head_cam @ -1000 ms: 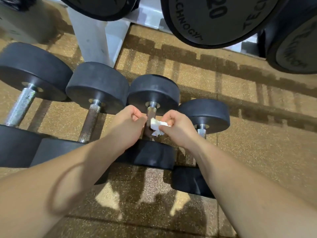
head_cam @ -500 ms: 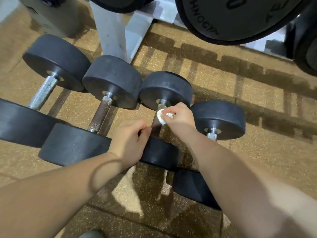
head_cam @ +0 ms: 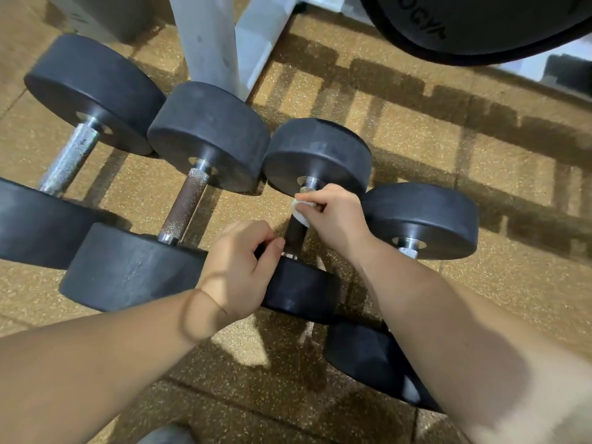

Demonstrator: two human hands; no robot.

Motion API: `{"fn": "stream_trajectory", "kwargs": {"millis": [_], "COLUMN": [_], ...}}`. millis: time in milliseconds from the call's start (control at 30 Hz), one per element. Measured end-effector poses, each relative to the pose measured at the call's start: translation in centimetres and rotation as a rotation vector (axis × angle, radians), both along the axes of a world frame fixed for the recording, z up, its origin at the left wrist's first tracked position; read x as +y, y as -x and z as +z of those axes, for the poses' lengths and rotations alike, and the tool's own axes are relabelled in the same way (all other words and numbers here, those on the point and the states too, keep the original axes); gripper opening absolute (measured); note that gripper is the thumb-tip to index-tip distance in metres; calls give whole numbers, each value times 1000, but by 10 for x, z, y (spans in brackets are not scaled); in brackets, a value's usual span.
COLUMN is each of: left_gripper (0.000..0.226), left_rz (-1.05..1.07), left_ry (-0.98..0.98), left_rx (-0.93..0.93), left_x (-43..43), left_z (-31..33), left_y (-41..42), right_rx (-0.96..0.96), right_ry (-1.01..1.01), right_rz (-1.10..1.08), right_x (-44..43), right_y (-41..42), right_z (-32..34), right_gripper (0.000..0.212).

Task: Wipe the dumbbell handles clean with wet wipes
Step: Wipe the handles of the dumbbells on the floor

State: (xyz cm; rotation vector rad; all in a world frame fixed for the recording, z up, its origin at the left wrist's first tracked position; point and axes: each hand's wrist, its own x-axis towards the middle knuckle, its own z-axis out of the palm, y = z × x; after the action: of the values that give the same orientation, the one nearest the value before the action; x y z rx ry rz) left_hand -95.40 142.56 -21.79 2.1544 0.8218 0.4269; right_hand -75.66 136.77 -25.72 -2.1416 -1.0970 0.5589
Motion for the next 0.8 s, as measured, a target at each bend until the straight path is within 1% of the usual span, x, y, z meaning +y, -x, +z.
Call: {"fn": "stream_trajectory", "kwargs": {"millis": [100,167,233,267,333,400,433,500,567,600,667,700,733,767,800], "left_gripper": [25,24,23,22,23,23,23,24,28,29,29,28,27,27,27], "left_rz": [-6,-6,1,1,-6,-7,-8,-11,-8,-8,-9,-12,-14,-15,-11], "left_ry": [4,1,1,2,7,14,14,8,-2,-8,-15,-12,-8,-3,2], "left_rx": [-3,-14,-16,-16,-13,-10,-9,-10,-12,-11,-6,-3,-1,2,3], "left_x": [0,0,0,-1,-1,0,0,0,0,0,-1,-1,-1,-1,-1], "left_z": [-1,-1,0,0,0,0,0,-2,-3,-3,-1,-1,-1,-1,-1], "left_y": [-1,-1,-1,-1,-1,-1,-1,-1,0,0,-1,-1,-1,0,0], "right_rx": [2,-5,-58,-103,-151,-132,-119,-44,79,98,33,-9,-36,-19,45], "right_ry": [46,30,43,50,36,26,35,42,28,37,56,43,34,30,25], "right_rz": [147,264,305,272,112,-23,-35,72,270,343,388,347,258,136,12], "right_x": [-10,-18,-15,-10,5,12,10,-4,-24,-29,-24,-16,-7,0,7], "right_y": [7,8,6,3,-2,-2,0,5,13,14,9,6,3,0,0], "right_z": [3,5,5,2,-2,-4,-5,-4,1,2,4,3,3,1,2], "right_gripper": [19,17,18,18,20,20,20,17,15,15,17,17,17,18,19]}}
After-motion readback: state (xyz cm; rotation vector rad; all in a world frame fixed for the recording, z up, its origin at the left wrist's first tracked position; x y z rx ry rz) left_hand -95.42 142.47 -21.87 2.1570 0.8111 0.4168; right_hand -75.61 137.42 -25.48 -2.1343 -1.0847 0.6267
